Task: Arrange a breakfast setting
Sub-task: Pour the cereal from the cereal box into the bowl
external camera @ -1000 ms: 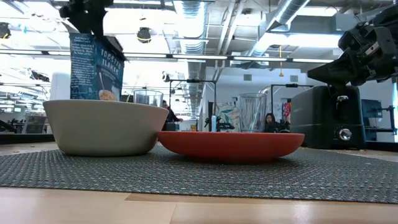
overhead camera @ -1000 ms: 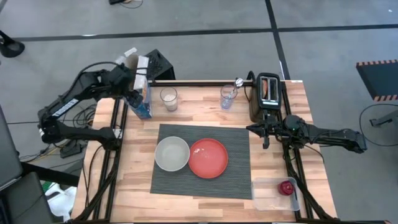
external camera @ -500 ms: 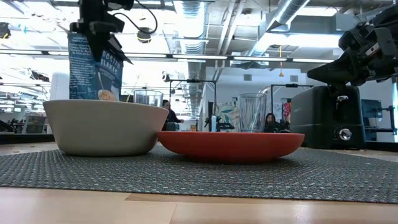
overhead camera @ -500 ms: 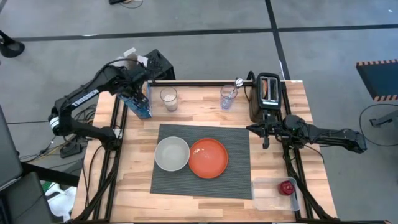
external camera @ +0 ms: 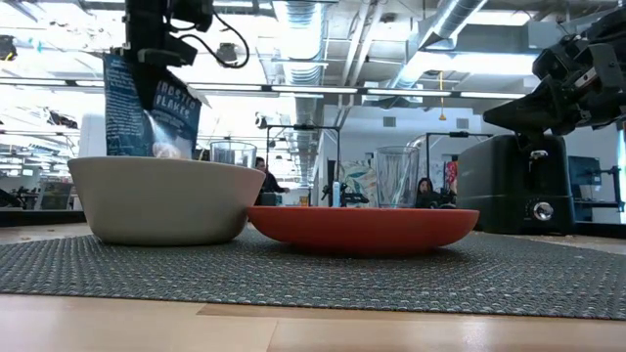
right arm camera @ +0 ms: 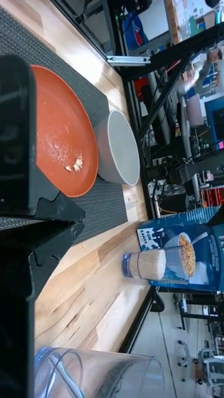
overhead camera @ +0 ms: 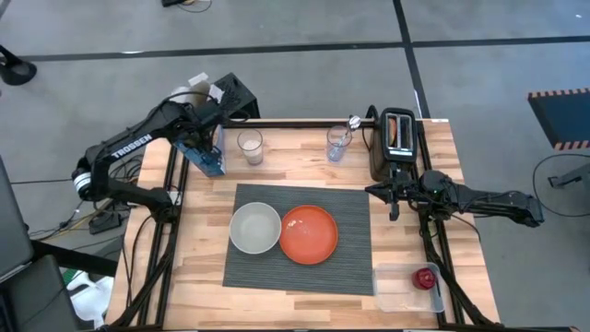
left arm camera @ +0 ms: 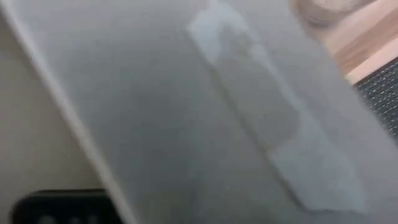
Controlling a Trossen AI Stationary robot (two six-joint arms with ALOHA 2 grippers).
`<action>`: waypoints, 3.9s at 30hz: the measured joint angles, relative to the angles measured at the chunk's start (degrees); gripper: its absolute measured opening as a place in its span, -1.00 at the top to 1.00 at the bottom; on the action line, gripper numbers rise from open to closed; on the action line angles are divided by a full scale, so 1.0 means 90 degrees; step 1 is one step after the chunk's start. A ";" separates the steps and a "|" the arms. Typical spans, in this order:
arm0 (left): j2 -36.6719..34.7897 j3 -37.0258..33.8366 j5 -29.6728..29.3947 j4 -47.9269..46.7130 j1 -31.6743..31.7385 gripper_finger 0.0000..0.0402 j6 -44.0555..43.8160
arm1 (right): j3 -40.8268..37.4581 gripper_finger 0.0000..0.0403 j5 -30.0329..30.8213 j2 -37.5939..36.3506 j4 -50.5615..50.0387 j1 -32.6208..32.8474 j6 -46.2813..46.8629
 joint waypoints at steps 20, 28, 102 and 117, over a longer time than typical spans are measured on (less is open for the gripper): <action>-0.0506 -0.0049 -0.0308 -0.0147 -0.0005 1.00 0.0083 | 0.0000 0.74 0.0233 -0.0002 0.0098 -0.0075 0.0790; -0.0760 -0.0044 -0.0610 -0.0240 -0.0005 1.00 0.0106 | 0.0000 0.25 0.0307 -0.0001 0.0146 -0.0095 0.0964; -0.0486 0.2637 0.0219 0.3579 -0.3859 1.00 0.2917 | 0.0000 -0.79 0.0437 0.0840 0.2897 -0.0083 0.1003; 0.0126 0.2637 -0.0096 0.4046 -0.4614 1.00 0.3045 | 0.0098 -0.79 -0.0419 0.2955 0.5402 -0.0095 0.0551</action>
